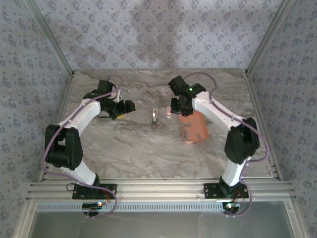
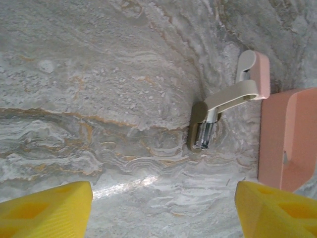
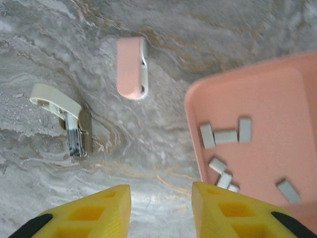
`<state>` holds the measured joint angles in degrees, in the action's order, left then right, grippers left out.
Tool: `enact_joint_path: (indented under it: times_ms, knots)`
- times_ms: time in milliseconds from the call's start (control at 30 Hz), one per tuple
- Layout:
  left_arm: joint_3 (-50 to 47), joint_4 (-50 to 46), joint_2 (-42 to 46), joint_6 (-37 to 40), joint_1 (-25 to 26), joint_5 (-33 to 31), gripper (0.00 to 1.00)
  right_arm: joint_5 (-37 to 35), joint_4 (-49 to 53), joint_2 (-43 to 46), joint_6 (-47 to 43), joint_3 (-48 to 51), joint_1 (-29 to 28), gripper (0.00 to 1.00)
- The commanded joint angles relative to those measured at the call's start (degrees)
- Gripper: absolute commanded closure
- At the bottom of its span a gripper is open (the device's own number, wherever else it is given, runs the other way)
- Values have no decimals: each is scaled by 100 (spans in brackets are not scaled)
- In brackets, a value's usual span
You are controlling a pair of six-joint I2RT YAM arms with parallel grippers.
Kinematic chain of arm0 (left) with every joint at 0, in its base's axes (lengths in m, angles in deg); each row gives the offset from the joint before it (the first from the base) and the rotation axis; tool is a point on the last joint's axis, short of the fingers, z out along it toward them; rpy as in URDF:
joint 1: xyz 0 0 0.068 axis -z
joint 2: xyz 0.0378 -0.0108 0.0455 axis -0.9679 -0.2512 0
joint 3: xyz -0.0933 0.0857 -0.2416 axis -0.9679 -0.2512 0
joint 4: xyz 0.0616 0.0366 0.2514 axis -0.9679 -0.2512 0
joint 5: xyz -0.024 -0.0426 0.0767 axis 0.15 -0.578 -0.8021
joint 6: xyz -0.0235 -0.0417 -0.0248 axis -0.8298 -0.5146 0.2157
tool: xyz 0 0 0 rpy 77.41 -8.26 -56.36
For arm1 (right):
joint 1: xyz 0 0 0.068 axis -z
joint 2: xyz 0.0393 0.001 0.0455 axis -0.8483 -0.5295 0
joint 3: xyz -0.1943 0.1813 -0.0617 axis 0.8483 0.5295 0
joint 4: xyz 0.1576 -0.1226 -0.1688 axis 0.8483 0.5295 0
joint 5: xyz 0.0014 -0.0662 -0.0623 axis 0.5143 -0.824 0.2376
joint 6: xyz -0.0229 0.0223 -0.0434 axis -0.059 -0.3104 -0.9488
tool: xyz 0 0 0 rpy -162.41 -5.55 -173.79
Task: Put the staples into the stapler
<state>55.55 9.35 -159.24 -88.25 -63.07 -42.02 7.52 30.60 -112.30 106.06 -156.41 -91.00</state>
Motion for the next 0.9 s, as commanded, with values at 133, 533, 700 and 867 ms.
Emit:
enact_joint_path:
  times_ms: [133,533,700,867]
  knots:
    - [437,47,-199,-16,113,163,25,536,-1015,904,558,1560,627,62]
    - [944,136,-917,-900,403,-633,25,1145,-438,875,-1087,2154,1423,62]
    - [1503,-381,-1360,-568,505,-677,25,1293,-567,853,-1465,2465,1443,62]
    - [1776,-783,-1696,-443,564,-573,24,1261,-548,618,-1715,2485,1443,62]
